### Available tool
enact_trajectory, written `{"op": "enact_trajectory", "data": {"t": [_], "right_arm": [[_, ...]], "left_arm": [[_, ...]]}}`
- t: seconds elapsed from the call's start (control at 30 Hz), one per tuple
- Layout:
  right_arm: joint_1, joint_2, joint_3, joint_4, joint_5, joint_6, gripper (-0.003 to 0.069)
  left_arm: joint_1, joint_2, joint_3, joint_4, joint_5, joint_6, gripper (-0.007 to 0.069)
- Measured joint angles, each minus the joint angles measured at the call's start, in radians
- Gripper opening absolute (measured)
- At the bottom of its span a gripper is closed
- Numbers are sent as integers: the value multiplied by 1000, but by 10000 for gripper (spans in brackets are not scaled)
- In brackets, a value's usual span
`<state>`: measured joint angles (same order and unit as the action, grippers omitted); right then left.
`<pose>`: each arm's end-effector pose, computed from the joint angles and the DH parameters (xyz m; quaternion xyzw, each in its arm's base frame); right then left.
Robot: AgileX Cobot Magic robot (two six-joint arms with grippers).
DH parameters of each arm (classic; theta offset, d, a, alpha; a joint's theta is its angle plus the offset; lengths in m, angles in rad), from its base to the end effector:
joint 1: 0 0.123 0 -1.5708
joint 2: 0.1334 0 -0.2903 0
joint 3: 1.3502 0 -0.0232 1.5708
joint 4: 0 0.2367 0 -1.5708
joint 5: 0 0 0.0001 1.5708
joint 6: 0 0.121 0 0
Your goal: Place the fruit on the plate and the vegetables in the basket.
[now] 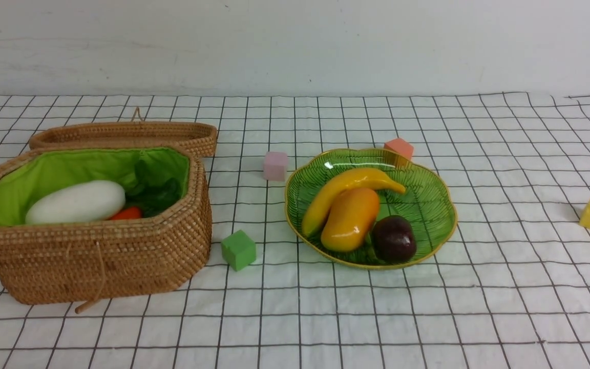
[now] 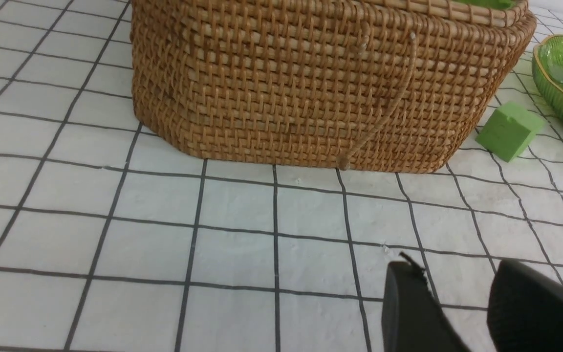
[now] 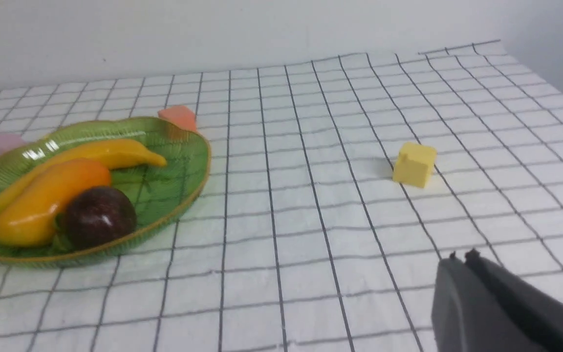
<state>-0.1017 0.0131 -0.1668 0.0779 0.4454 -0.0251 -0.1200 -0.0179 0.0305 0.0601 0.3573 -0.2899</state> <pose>0.0557 -0.0016 0.2199 0.0463 0.7738 -0.0048 0.6317 0.0620 -0.0049 0.1635 -0.0517 0.7978 -0.0974 0.5928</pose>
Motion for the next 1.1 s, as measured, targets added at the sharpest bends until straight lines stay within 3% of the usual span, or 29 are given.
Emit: {"op": "enact_trajectory", "data": {"t": [0.13, 1.1], "right_arm": [[-2, -22, 166, 0, -2, 1, 3], [21, -24, 180, -3, -59, 5, 29]], "left_arm": [[0, 0, 0, 0, 0, 0, 238], [0, 0, 0, 0, -1, 0, 238]]}}
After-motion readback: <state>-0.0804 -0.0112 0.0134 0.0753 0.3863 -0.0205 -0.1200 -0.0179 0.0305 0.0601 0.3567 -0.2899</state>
